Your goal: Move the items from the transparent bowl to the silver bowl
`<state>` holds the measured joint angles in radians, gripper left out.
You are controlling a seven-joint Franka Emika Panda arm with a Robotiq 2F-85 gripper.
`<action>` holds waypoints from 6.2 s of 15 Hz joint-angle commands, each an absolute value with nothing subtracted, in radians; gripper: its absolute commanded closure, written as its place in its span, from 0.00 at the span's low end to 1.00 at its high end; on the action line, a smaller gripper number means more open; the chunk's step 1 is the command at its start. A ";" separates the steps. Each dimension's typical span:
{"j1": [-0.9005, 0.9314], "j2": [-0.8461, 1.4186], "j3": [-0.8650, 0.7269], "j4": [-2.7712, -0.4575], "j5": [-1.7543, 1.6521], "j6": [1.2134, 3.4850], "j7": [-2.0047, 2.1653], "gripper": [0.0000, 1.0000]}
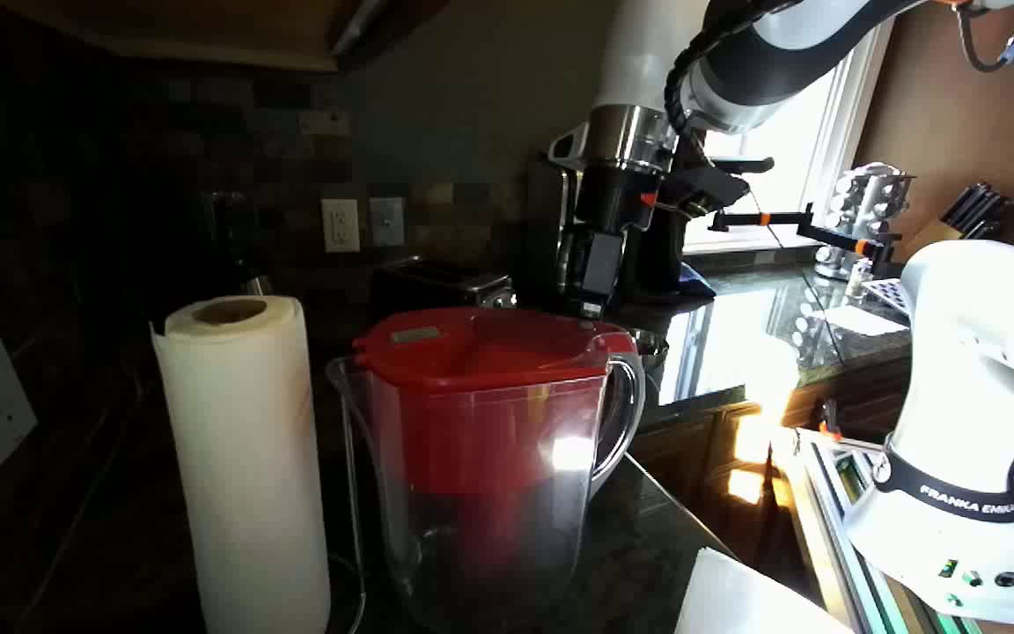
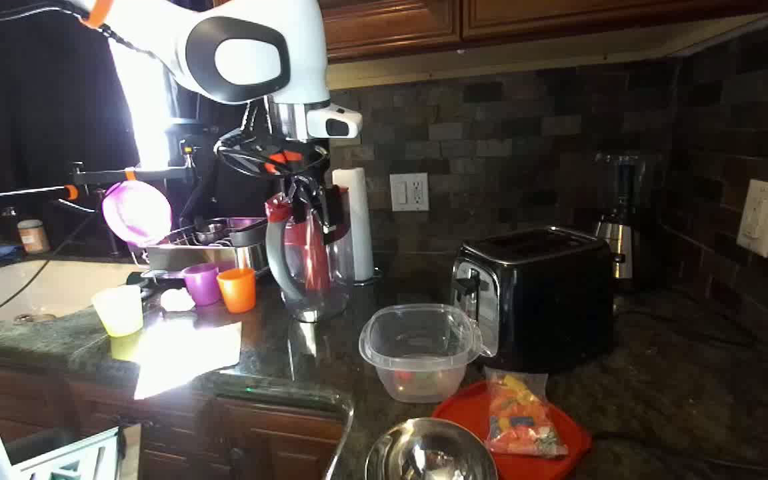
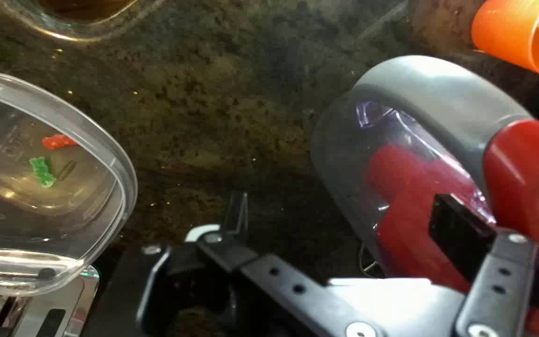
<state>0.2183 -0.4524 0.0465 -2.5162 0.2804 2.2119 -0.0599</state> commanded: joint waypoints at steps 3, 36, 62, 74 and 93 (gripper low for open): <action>0.206 -0.453 0.058 -2.514 0.286 2.208 -0.064 0.00; -0.003 -0.227 -0.019 -2.513 -0.089 2.397 -0.162 0.00; -0.037 0.067 -0.033 -2.372 0.032 2.430 -0.230 0.00; -0.051 0.083 -0.033 -2.375 0.035 2.439 -0.242 0.05; -0.038 0.153 -0.019 -2.325 -0.007 2.446 -0.212 0.62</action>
<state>-0.0396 0.1291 -0.0226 -2.3356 0.0103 2.4150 -0.2188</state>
